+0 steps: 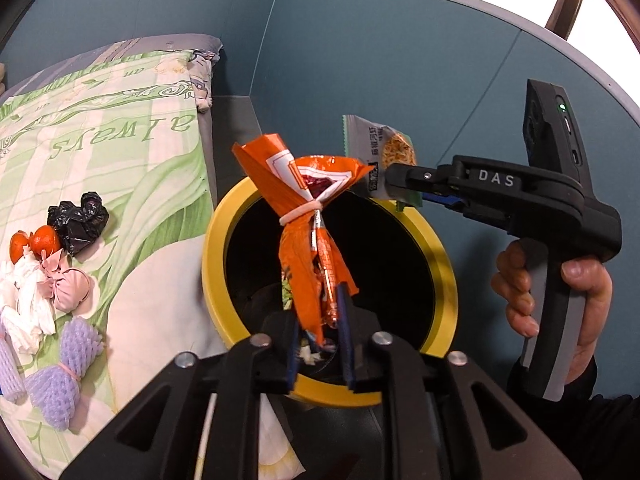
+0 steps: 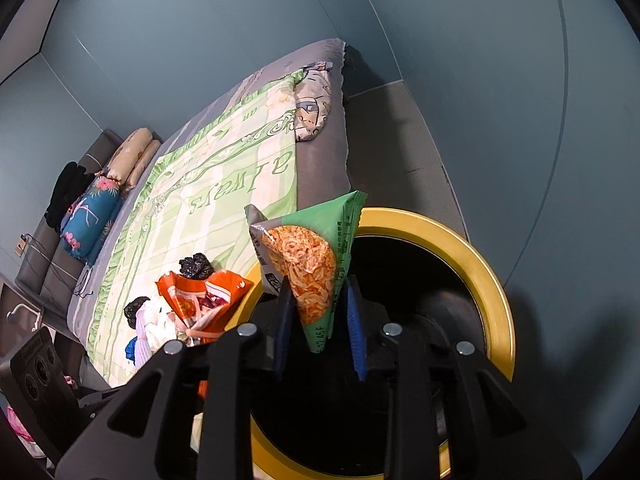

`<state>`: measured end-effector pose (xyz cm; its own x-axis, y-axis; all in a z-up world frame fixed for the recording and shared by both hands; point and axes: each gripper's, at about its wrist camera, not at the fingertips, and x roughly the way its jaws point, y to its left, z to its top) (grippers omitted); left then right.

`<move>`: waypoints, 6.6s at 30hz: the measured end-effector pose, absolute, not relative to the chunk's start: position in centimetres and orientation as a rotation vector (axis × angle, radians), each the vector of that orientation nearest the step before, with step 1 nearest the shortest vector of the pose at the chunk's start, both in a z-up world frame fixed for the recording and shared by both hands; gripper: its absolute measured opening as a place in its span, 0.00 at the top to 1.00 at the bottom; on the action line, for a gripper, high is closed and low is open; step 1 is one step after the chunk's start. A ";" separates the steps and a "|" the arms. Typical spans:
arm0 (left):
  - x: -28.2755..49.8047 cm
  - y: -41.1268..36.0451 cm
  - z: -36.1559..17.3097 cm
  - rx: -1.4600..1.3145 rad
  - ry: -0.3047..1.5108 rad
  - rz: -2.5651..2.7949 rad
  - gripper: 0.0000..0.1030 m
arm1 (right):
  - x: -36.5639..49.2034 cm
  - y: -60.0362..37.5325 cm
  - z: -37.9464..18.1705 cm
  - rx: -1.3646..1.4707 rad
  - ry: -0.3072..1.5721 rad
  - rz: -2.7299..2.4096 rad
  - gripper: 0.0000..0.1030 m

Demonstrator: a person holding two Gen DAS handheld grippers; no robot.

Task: Collect trash
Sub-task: 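Open both tools to drop the bags into the yellow bin, then move both tools back to the trash pile on the bed, then grasp the blue plastic bag with the left tool while the right tool grasps the purple foam net, then carry the blue bag and purple foam net with both tools over the yellow bin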

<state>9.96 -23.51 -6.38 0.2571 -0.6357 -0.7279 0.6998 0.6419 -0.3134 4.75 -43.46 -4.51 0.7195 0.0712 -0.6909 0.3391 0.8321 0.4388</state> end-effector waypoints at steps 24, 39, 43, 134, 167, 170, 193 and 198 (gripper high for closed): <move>10.8 -18.2 -3.1 0.016 0.835 -0.772 0.28 | 4.6 -43.2 -3.6 0.581 0.721 -0.110 0.47; 13.4 -8.7 -1.0 -0.045 0.746 -0.539 0.17 | 8.0 -35.4 -1.6 0.459 0.729 0.119 0.39; 14.0 -5.8 -1.2 -0.066 0.741 -0.475 0.16 | 9.1 -32.8 -1.7 0.425 0.761 0.168 0.39; 19.7 13.4 -11.4 -0.304 0.900 -0.164 0.89 | 16.9 -16.7 -8.8 0.160 0.989 0.270 0.77; 15.6 3.2 -4.2 -0.221 0.827 -0.374 0.89 | 11.7 -28.2 -1.9 0.315 0.777 0.129 0.77; 15.3 2.0 -3.5 -0.212 0.819 -0.398 0.89 | 11.0 -29.5 -1.4 0.332 0.756 0.108 0.77; 12.7 -11.6 -1.8 -0.039 0.837 -0.646 0.89 | 6.1 -38.1 0.3 0.428 0.649 -0.066 0.77; 12.2 -14.4 -2.6 -0.001 0.859 -0.698 0.89 | 5.5 -39.7 -0.1 0.441 0.642 -0.109 0.77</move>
